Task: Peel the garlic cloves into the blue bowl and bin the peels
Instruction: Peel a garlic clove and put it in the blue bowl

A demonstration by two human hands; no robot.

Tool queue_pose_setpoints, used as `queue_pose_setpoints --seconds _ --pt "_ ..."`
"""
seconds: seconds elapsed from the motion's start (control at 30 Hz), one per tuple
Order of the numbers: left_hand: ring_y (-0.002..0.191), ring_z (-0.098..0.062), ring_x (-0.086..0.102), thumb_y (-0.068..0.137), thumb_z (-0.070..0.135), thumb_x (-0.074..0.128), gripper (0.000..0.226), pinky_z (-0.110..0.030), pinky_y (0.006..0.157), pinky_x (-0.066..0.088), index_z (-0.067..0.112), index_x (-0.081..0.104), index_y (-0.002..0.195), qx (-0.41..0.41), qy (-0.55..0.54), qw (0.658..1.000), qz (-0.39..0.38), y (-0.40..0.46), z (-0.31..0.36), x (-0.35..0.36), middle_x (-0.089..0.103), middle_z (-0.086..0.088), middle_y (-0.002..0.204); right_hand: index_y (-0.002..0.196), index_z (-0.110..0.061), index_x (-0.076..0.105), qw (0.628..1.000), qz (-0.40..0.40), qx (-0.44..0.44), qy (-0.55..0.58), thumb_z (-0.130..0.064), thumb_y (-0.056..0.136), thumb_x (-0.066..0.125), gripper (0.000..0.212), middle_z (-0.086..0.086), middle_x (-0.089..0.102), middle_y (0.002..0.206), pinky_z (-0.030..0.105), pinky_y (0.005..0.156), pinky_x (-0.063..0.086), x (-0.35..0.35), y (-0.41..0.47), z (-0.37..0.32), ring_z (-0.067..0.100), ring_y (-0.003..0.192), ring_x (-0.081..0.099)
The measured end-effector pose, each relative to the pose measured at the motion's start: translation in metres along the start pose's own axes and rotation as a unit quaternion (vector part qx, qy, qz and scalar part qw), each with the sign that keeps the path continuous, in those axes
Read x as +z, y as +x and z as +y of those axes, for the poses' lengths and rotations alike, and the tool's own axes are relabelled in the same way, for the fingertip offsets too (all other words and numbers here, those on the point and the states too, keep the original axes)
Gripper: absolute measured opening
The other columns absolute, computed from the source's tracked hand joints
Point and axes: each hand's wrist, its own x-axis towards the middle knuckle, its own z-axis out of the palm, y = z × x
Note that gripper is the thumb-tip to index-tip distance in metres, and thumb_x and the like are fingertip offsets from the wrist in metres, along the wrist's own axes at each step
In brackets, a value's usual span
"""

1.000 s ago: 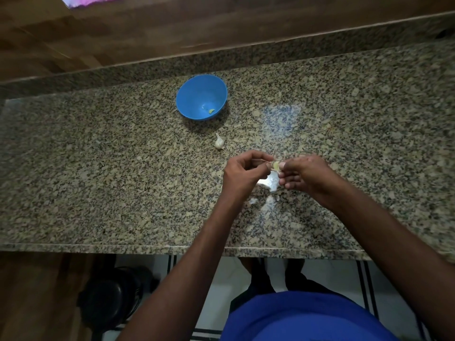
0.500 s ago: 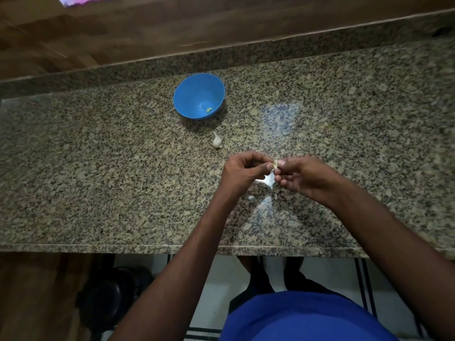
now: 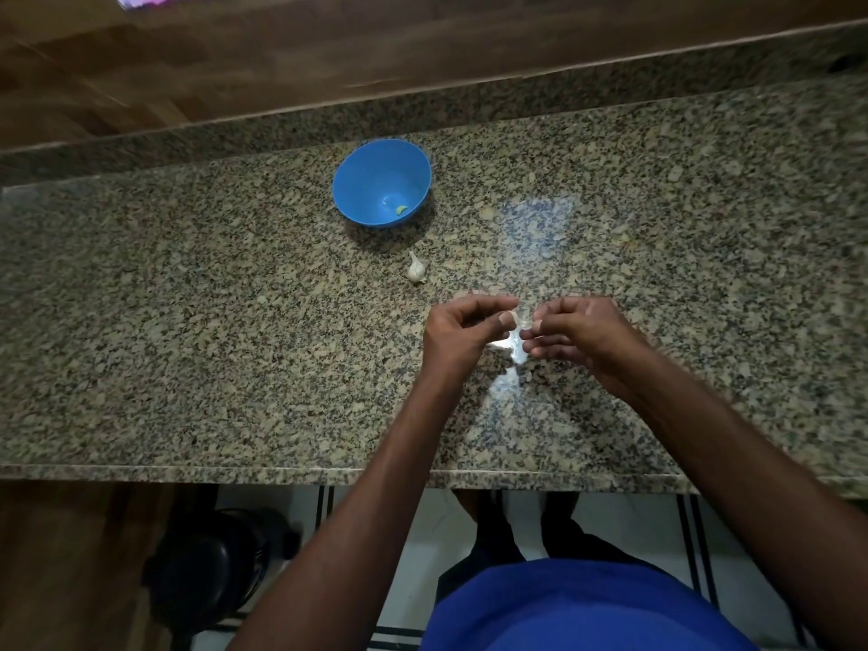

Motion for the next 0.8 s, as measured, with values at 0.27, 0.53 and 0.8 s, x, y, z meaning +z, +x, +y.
queue_pose_setpoints --seconds 0.27,0.53,0.8 --pt "0.085 -0.017 0.073 0.091 0.006 0.074 0.012 -0.032 0.078 0.060 0.005 0.078 0.103 0.012 0.020 1.000 0.010 0.001 -0.002 -0.001 0.078 -0.009 0.095 0.103 0.002 0.072 0.998 -0.028 -0.045 -0.046 -0.019 0.102 0.061 0.023 0.021 0.077 0.093 0.035 0.068 0.063 0.005 0.000 0.004 0.034 0.081 0.075" --pt "0.097 -0.017 0.074 0.092 0.006 0.074 0.011 -0.038 0.090 0.061 0.008 0.079 0.101 0.038 0.059 0.997 -0.019 -0.002 0.000 -0.003 0.078 -0.002 0.097 0.098 0.008 0.069 0.993 -0.071 -0.030 -0.089 -0.011 0.094 0.070 0.020 0.020 0.075 0.084 0.030 0.061 0.057 0.001 0.003 0.003 0.025 0.068 0.068" --pt "0.096 -0.017 0.070 0.092 0.006 0.073 0.015 -0.034 0.084 0.058 0.011 0.079 0.105 0.025 0.064 0.995 -0.077 0.003 0.004 -0.014 0.077 -0.006 0.101 0.096 0.003 0.067 0.985 -0.154 0.001 -0.073 -0.008 0.100 0.058 0.014 0.015 0.068 0.080 0.023 0.053 0.051 -0.006 0.002 -0.007 0.019 0.062 0.061"
